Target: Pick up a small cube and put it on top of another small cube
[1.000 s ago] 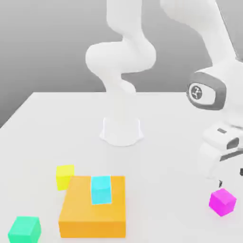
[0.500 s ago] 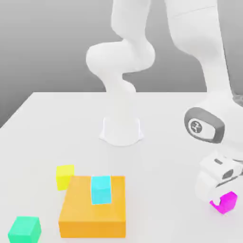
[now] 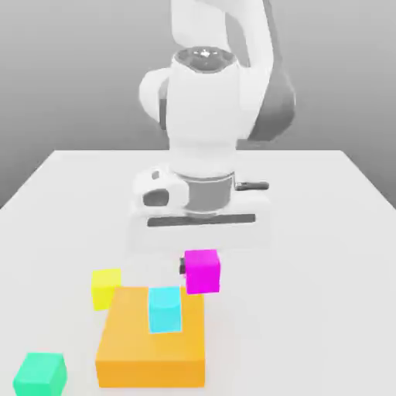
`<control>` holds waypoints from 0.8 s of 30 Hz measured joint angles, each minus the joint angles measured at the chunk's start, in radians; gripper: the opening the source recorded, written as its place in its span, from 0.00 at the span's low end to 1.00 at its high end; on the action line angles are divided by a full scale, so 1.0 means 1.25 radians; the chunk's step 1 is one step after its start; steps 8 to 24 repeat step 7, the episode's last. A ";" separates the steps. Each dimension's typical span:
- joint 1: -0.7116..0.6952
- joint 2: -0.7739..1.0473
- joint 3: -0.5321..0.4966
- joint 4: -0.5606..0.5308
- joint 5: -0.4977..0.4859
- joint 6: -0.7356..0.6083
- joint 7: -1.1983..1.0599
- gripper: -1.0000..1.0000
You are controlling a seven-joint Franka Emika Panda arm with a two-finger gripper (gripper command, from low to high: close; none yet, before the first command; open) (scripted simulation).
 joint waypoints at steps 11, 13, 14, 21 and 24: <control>-0.005 0.106 -0.012 -0.025 0.011 0.130 -0.016 1.00; -0.005 0.106 -0.012 -0.025 0.011 0.130 -0.016 1.00; -0.005 0.106 -0.012 -0.025 0.011 0.130 -0.016 1.00; -0.005 0.106 -0.012 -0.025 0.011 0.130 -0.016 1.00; -0.005 0.106 -0.012 -0.025 0.011 0.130 -0.016 1.00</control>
